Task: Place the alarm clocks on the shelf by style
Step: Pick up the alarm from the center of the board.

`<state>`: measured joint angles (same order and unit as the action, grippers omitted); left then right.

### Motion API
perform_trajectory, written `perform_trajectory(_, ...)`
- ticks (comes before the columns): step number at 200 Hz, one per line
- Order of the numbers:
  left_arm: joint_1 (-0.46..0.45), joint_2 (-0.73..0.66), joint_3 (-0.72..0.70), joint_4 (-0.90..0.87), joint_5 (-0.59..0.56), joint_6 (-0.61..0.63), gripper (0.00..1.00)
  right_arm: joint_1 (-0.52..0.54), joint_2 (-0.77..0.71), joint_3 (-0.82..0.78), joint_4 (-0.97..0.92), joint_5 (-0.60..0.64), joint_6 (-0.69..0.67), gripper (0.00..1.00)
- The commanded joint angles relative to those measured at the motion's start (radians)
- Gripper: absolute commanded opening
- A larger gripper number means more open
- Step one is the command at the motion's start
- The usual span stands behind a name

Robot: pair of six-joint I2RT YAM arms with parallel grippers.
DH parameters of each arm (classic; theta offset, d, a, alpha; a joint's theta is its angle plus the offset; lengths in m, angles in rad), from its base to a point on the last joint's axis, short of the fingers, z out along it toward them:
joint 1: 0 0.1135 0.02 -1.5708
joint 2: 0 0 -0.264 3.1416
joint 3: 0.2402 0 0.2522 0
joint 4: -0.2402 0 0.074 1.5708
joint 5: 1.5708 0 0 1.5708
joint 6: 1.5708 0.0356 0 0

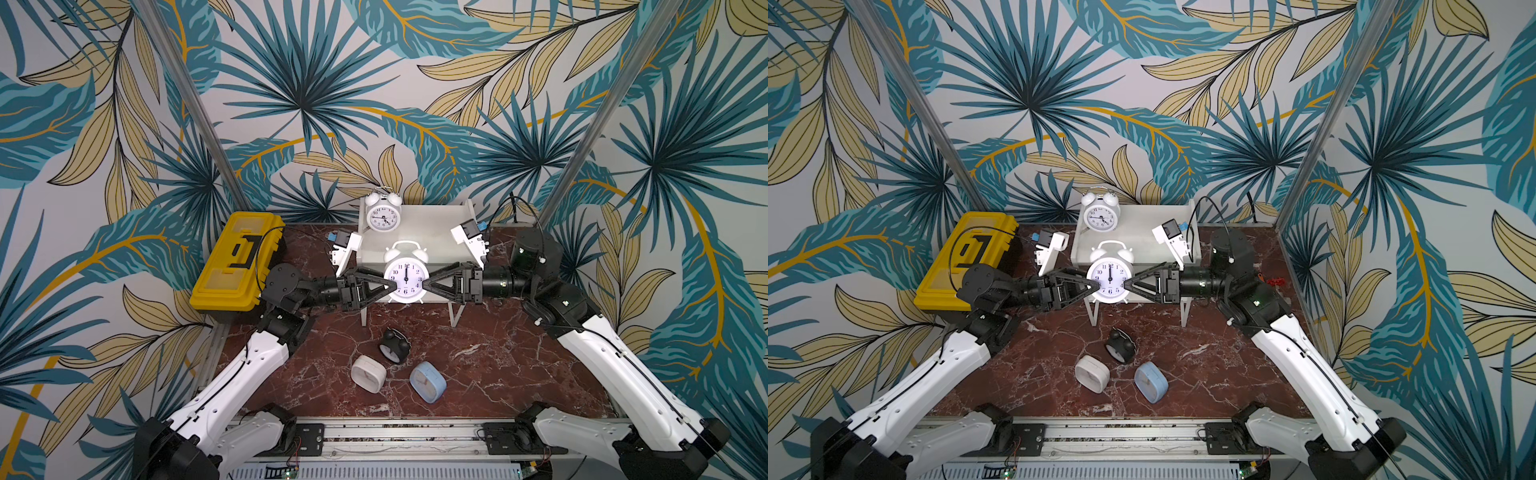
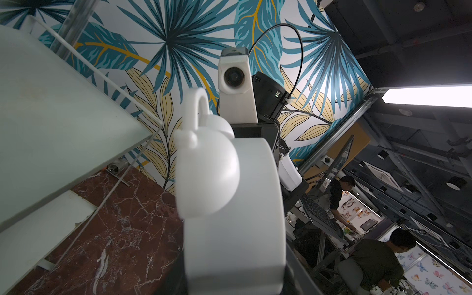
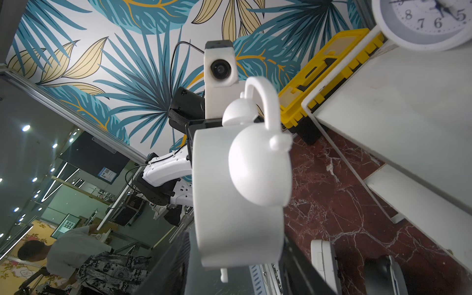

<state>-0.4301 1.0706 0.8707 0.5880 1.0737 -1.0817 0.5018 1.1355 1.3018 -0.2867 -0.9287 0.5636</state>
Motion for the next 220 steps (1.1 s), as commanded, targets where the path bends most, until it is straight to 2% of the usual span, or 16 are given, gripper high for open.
perform_trajectory(1, 0.008, 0.007, 0.042, 0.039, 0.003, 0.011, 0.31, 0.002, -0.005, 0.012, -0.021, -0.014, -0.032, 0.53)
perform_trajectory(51, 0.008, 0.014, 0.045, 0.065, 0.014, -0.012, 0.31, 0.001, 0.018, 0.038, -0.047, -0.021, -0.054, 0.49)
perform_trajectory(86, 0.007, 0.018, 0.047, 0.075, 0.021, -0.020, 0.30, 0.002, 0.027, 0.042, -0.045, -0.030, -0.056, 0.52)
perform_trajectory(129, 0.007, 0.022, 0.047, 0.064, 0.017, -0.011, 0.31, 0.002, 0.022, 0.044, -0.046, -0.043, -0.061, 0.39)
perform_trajectory(136, 0.011, 0.022, 0.046, 0.059, 0.012, -0.008, 0.34, 0.002, 0.020, 0.046, -0.047, -0.045, -0.064, 0.34)
perform_trajectory(150, 0.010, 0.025, 0.048, 0.047, -0.003, -0.005, 0.43, 0.001, 0.010, 0.048, -0.053, -0.039, -0.077, 0.31)
perform_trajectory(163, 0.011, 0.028, 0.051, 0.038, -0.018, -0.004, 0.63, 0.002, 0.001, 0.053, -0.066, -0.027, -0.094, 0.31)
perform_trajectory(188, 0.021, 0.033, 0.061, 0.027, -0.038, 0.001, 0.81, 0.001, -0.008, 0.087, -0.134, 0.018, -0.160, 0.29)
perform_trajectory(220, 0.075, 0.006, 0.064, -0.003, -0.129, -0.020, 0.87, 0.001, -0.014, 0.190, -0.305, 0.167, -0.355, 0.27)
